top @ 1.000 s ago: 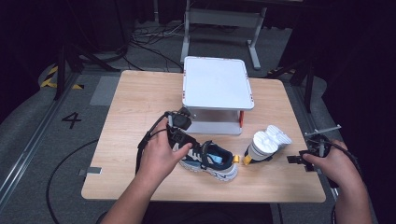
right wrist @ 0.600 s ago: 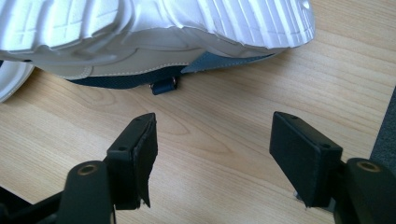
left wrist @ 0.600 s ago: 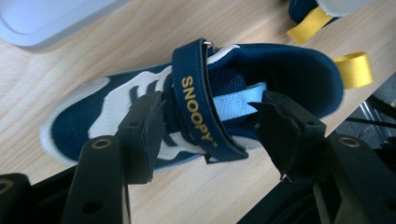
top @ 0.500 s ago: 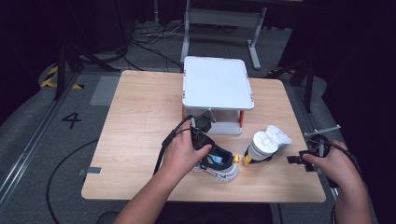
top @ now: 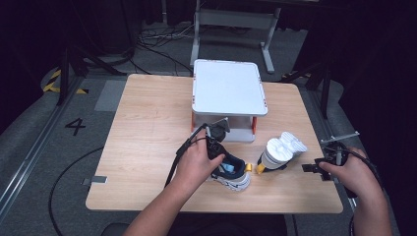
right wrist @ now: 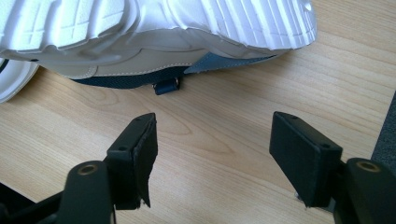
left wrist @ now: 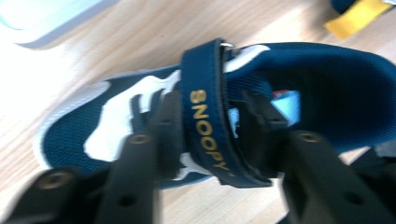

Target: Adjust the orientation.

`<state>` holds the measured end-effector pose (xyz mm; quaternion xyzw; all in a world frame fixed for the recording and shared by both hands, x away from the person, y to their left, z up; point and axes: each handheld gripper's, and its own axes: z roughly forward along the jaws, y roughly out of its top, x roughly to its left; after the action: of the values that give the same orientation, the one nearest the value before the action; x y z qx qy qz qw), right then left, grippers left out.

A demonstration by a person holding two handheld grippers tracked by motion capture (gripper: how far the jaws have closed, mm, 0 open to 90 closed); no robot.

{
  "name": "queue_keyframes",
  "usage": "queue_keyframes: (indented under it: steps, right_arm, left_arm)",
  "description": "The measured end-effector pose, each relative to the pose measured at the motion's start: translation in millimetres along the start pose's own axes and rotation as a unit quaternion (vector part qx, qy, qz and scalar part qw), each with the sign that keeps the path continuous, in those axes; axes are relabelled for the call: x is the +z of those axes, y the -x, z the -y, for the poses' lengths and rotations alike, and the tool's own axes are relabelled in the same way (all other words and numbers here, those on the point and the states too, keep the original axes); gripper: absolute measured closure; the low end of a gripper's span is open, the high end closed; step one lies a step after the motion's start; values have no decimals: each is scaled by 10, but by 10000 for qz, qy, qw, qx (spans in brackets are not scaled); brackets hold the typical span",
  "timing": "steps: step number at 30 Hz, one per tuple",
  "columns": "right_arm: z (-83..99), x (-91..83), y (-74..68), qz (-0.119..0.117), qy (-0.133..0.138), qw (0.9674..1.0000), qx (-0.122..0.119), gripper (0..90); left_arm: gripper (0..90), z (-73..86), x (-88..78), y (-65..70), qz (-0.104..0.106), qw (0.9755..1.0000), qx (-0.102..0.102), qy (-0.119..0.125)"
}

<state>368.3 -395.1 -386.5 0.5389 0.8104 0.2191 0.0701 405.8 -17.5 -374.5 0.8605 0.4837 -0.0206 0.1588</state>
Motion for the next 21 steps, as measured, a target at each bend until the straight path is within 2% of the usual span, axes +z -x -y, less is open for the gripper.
queue_keyframes:
  steps: [2,7,13,17,20,21]
  right_arm:
    - [-1,0,-5,-15,-6,10000,-15,330]
    - [-2,-2,-7,-38,12,10000,-25,331]
    - [-10,-13,-26,-10,49,10000,-53,334]
    - [-7,-20,-20,-2,68,10000,-65,336]
    - [-1,-22,-15,9,64,10000,-55,337]
    - [8,-27,-17,15,57,10000,-62,337]
  left_arm:
    - [664,-1,-2,-7,14,10000,-26,-4]
    - [690,2,-14,15,-64,9999,94,23]
    - [725,6,-48,32,-1,9998,183,34]
    - [724,28,-137,28,-62,9997,228,37]
    - [724,37,-216,8,-100,9994,316,74]
    - [724,47,-284,-5,-59,9991,407,134]
